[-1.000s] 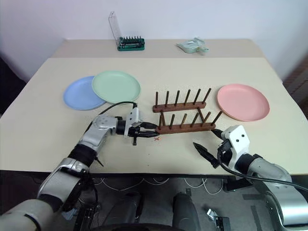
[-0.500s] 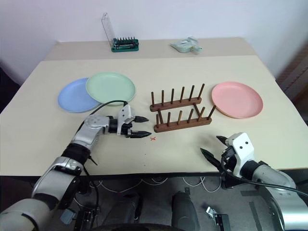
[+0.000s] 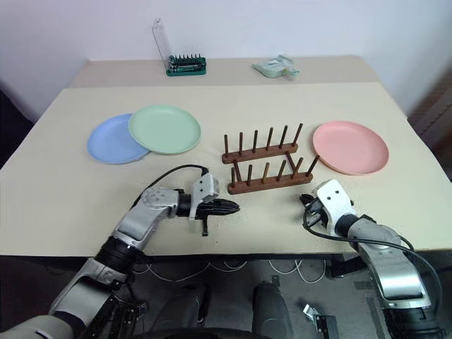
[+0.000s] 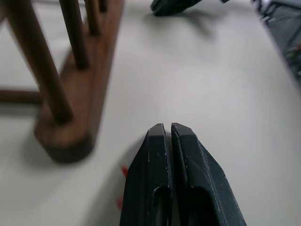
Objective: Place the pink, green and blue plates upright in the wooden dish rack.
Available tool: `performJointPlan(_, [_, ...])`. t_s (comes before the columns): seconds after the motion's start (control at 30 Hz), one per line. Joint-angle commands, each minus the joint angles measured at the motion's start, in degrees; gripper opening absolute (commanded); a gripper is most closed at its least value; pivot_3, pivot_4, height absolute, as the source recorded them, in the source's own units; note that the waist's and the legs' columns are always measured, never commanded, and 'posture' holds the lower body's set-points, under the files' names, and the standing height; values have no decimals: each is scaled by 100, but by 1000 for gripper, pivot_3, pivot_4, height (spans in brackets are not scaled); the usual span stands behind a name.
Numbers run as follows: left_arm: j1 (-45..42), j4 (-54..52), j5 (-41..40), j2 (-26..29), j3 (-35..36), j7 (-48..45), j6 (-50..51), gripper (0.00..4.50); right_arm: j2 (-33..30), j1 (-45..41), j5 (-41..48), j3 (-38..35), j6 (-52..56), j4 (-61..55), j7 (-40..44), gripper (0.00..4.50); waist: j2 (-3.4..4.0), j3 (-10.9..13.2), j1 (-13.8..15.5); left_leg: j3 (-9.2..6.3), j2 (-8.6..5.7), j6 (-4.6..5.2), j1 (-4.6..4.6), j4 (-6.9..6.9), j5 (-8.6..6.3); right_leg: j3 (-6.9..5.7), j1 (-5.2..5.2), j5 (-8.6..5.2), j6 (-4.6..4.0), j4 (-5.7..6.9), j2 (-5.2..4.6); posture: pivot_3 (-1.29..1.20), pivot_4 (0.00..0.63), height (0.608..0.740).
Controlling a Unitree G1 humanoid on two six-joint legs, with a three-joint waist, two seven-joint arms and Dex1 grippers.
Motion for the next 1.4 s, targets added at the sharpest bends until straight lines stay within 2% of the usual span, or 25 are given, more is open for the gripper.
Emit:
performJointPlan(0.03, [-19,136,163,-119,103,531,-153,200,-4,-271,-387,155,1,329,-263,71,-1,0,-4,1,0,0,3,1,0,0,3,0,0,0,0,0,150,740])
performJointPlan(0.2, [-3,243,210,-177,173,883,-303,200,73,-620,-542,249,-14,635,-405,71,-1,-1,2,1,0,0,11,2,0,0,11,0,0,-1,-1,0,150,740])
performJointPlan(0.33, [-226,781,333,-322,426,1631,-504,200,145,-1098,-690,393,-146,1042,-499,71,-3,-1,-7,4,-1,0,22,3,0,1,21,2,-1,-2,-1,0,150,740])
performJointPlan(0.67, [-660,1681,515,-510,486,2233,-941,200,396,-1845,-953,553,-478,1844,-692,71,-2,-1,-1,6,0,0,49,-9,0,1,42,2,-1,-5,-1,0,150,740])
performJointPlan(1.0, [-702,1882,503,-505,574,2256,-1102,200,438,-1827,-989,465,-620,1930,-742,71,-2,-1,-15,5,0,0,53,-10,0,1,45,2,0,-4,-1,0,150,740])
performJointPlan(1.1, [-566,1611,317,-474,554,1911,-1038,200,307,-1617,-948,413,-628,1623,-614,71,-2,-1,-13,5,0,0,53,-11,0,1,44,2,0,-4,-1,0,150,740])
performJointPlan(1.17, [-328,1125,62,-378,494,1430,-958,200,83,-1327,-638,154,-553,1139,-240,71,0,-1,-10,5,0,-1,51,-15,0,1,42,2,0,-4,-1,0,150,740])
performJointPlan(1.27, [-9,446,-267,-186,488,896,-773,200,-268,-1006,-292,-428,-306,633,28,914,2,1,-10,4,0,2,45,-21,-3,2,36,0,3,-8,-1,0,150,740])
performJointPlan(1.33, [152,57,-520,-82,544,616,-571,200,-518,-852,-179,-686,-148,415,186,1771,5,3,-9,6,-1,3,40,-20,-3,3,31,0,2,-8,-3,0,150,740])
performJointPlan(1.4, [254,-298,-785,25,646,396,-355,200,-829,-787,-252,-863,-98,394,257,2851,4,4,-10,6,0,3,39,-17,-3,3,31,-1,1,-8,-3,0,150,740])
